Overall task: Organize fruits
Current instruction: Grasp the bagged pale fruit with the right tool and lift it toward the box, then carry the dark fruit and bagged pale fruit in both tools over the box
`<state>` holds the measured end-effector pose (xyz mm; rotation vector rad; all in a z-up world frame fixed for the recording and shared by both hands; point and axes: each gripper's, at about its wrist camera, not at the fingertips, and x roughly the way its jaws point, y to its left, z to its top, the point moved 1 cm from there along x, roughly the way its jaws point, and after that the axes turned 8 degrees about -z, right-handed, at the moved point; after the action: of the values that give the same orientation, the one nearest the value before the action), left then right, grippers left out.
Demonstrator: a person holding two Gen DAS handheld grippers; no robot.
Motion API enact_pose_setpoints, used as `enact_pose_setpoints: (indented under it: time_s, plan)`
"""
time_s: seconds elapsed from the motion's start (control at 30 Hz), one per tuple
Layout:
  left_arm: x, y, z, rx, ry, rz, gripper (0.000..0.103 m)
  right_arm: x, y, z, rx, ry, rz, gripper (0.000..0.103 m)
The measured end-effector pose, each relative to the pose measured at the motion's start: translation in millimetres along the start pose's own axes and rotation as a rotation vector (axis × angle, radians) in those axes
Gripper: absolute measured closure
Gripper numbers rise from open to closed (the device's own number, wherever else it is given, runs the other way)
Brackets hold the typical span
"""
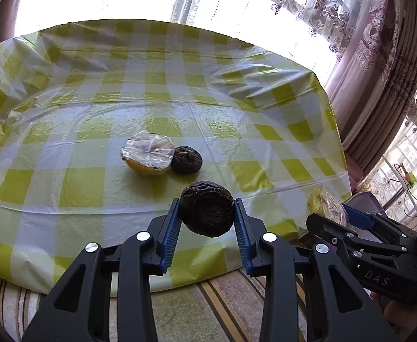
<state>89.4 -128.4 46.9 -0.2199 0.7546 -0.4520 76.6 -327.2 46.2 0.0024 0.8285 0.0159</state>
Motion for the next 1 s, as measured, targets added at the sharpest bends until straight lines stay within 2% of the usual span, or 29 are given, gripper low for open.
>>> enact_pose_setpoints:
  time_s: [0.33, 0.57, 0.73, 1.0]
  plan:
    - [30, -72, -13, 0.129, 0.067, -0.085, 0.070, -21, -92, -6, 0.115, -0.028, -0.101, 0.038]
    - [52, -122, -25, 0.229, 0.113, -0.150, 0.070, -25, -147, -23, 0.176, -0.011, -0.170, 0.038]
    - [68, -156, -33, 0.308, 0.146, -0.204, 0.070, -23, -179, -39, 0.210, 0.025, -0.209, 0.038]
    - [97, -211, -61, 0.478, 0.274, -0.286, 0.070, -5, -208, -63, 0.197, 0.136, -0.243, 0.038]
